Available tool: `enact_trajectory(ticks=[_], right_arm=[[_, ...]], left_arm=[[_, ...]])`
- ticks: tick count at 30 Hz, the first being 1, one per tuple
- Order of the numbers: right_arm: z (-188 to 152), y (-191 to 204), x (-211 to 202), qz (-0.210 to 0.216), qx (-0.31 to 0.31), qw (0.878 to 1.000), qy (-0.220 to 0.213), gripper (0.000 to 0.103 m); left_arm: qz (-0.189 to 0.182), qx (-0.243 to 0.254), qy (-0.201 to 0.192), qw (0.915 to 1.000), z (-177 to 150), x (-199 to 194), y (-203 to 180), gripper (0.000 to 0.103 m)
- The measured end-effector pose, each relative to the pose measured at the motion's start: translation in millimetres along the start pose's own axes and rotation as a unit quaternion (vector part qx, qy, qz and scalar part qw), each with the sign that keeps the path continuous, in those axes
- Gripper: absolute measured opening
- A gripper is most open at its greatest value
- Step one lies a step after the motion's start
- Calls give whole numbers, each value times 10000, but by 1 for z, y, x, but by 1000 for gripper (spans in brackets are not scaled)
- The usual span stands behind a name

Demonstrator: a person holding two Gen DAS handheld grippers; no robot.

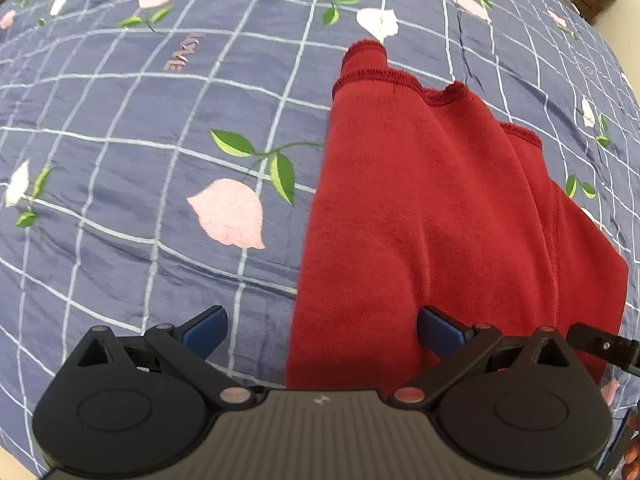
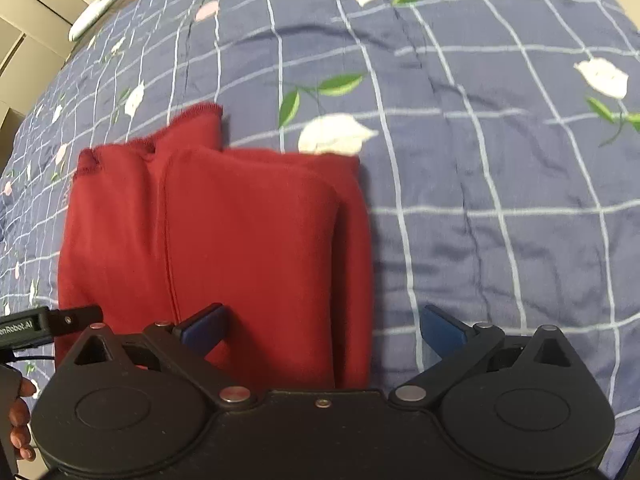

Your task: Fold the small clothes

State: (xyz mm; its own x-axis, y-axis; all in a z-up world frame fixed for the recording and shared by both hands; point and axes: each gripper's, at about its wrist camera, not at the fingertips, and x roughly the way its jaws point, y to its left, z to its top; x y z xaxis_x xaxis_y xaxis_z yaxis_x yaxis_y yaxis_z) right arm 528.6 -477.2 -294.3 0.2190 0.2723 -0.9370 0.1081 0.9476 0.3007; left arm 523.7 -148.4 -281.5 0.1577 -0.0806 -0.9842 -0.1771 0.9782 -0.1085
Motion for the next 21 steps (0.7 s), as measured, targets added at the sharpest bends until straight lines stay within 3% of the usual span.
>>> enact_trajectory(ticks=[6,8,15,17,21], right_arm=[[1,5,-2,84,8,9999,-120,88],[1,4,-2,184,139,9996,-136,74],[0,4,-8,224,516,9982,-226,40],[-1,5,-11,204,518,9981,-249,30],[-3,8,-18,177,500,9981,-307,20]], left_arm=[[-130,-160,330,9992,11,1,4,103],[-96,-104,334,9993,12,-1,1,103],[-159,159,396,9990,15,-6,-12,101],[-204,229,413,9987,17,-7,-18,95],[-313,350,436,9979,21,-10,-26,83]])
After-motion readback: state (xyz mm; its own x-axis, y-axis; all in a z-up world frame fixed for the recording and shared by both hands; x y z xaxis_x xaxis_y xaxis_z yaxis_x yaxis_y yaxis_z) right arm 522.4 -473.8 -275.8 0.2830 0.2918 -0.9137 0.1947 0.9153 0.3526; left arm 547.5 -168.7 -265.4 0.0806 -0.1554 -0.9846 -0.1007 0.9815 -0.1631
